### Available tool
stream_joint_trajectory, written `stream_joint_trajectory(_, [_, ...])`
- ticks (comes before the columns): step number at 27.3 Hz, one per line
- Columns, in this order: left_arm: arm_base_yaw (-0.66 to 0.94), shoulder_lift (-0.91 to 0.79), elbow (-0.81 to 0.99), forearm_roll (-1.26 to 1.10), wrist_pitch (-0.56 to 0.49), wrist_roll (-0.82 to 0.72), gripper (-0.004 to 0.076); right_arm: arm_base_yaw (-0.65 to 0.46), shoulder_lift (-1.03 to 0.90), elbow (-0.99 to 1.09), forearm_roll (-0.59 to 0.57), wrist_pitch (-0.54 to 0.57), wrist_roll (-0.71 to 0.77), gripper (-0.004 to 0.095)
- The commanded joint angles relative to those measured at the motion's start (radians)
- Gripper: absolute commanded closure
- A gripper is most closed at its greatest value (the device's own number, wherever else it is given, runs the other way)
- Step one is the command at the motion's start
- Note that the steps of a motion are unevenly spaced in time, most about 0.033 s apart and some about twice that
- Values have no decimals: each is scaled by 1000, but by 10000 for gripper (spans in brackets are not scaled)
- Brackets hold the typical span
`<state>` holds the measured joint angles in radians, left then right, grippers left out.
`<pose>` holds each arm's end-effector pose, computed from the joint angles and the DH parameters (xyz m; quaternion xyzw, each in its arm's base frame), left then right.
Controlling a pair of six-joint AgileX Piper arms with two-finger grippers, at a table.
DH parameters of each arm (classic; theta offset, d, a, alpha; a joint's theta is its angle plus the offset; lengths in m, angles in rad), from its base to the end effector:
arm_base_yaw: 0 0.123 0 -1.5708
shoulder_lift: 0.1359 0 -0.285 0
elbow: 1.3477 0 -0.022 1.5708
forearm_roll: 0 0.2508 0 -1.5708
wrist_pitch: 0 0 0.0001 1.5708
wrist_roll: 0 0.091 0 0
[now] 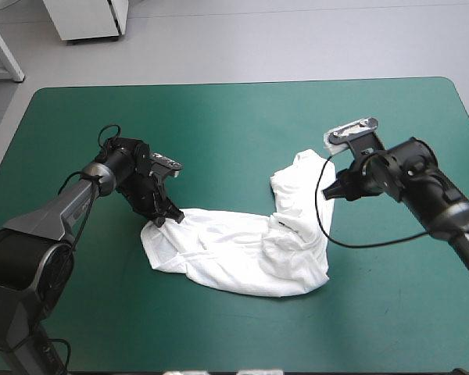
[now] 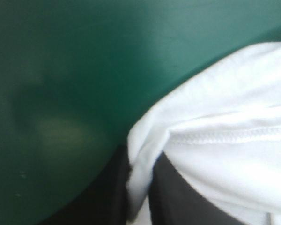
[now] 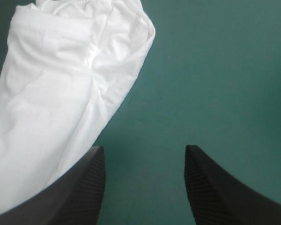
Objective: Fold the cloth
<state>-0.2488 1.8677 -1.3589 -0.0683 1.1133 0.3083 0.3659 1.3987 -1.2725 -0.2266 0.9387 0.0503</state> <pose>0.3481 -0.0942 0.2084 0.2608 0.9647 -0.0304 0.0188 0.2786 0.0891 0.3464 -0.1861 0.9326 -0.0445 0.3061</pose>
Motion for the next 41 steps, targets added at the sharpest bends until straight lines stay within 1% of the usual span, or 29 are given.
stream_joint_trajectory(1, [-7, -7, -4, -41, 8, 4, 733, -34, 103, -147, 8, -45, -6, 420])
stream_joint_trajectory(3, [-7, -7, -4, -41, 13, 4, 734, -57, 175, -226, 37, -43, -15, 417])
stream_joint_trajectory(7, [-7, -7, -4, -46, 13, 4, 734, -99, 326, -359, 136, -22, -30, 369])
stream_joint_trajectory(10, [-7, -7, -4, -49, 13, 4, 734, -116, 410, -413, 186, -17, -50, 360])
stream_joint_trajectory(15, [-7, -7, -4, -56, 16, 4, 734, -125, 508, -428, 179, -38, -50, 358])
stream_joint_trajectory(18, [-7, -7, -4, -61, 16, 4, 734, -139, 561, -428, 184, -31, -50, 358])
stream_joint_trajectory(25, [-7, -7, -4, -61, 16, 4, 734, -166, 605, -430, 194, -35, -50, 361])
stream_joint_trajectory(27, [-7, -7, -4, -61, 16, 4, 734, -166, 617, -430, 209, -35, -58, 398])
stream_joint_trajectory(28, [-7, -7, -4, -61, 16, 4, 734, -166, 623, -430, 227, -32, -70, 440])
stream_joint_trajectory(30, [-7, -7, -4, -61, 16, 4, 734, -166, 637, -428, 278, -19, -125, 555])
stream_joint_trajectory(33, [-7, -7, -4, -61, 14, 4, 734, -166, 663, -428, 364, 9, -195, 772])
stream_joint_trajectory(34, [-7, -7, -6, -61, 14, 4, 734, -164, 680, -428, 392, 17, -209, 927])
stream_joint_trajectory(37, [-7, -17, -23, -61, 16, 4, 734, -164, 679, -428, 389, 17, -212, 920])
stream_joint_trajectory(39, [-7, -52, -59, -46, 58, 4, 734, -168, 632, -430, 337, 22, -210, 920])
stream_joint_trajectory(41, [-7, -126, -114, -32, 146, 4, 734, -190, 553, -430, 316, 35, -192, 921])
